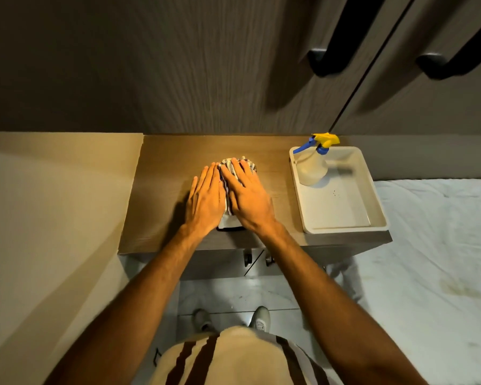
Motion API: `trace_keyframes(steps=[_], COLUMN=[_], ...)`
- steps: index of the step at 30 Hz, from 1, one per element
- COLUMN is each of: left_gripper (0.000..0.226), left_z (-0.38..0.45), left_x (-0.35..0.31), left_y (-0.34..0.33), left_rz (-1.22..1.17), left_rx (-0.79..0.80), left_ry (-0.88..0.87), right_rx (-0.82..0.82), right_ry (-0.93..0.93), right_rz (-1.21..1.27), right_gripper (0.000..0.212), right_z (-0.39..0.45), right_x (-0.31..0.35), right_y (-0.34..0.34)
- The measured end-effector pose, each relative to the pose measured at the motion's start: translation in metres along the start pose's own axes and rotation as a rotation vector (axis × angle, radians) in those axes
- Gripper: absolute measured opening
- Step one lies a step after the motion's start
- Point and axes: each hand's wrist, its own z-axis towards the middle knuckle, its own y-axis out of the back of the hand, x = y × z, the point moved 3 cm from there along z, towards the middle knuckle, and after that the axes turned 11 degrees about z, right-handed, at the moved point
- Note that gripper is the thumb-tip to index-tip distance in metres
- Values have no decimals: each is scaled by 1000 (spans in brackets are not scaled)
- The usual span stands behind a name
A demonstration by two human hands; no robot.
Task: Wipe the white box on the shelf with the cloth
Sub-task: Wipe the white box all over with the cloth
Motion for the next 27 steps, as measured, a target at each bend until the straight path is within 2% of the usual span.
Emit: trace_keyframes(steps=[3,6,10,14,17,19,21,25,27], left_gripper=[68,63,61,65,70,65,63,67,67], left_z=[1,2,1,-1,0,0,1,3,1], left_x=[-1,0,1,3,-1,-3,-3,0,0], left_y=[4,1,-6,-4,1,2,0,-7,-7], left_rz=[-9,-18,-31,-25,-36,-48,-41,-17,-5], left_rx=[-15,-9,-6,8,-14,-15,-1,5,4], left_ry=[2,18,12,-6,3,24,33,24,9], right_rx=[-44,-132,-94,-40,-42,-93,-136,-108,-67], right_ry=[-149,-255,-124,32,-59,-185,-228,-137,-43], right_rz=[80,158,-15,-27,34,126,185,34,-20], right_gripper=[68,64,64,56,54,59,61,62,62], right_z=[6,-14,-50,-12,12,9,-9,-54,-48], right_x=[-19,-18,20,10,-18,-24,-18,9,13], right_y=[7,4,-6,-5,4,5,3,-3,-7])
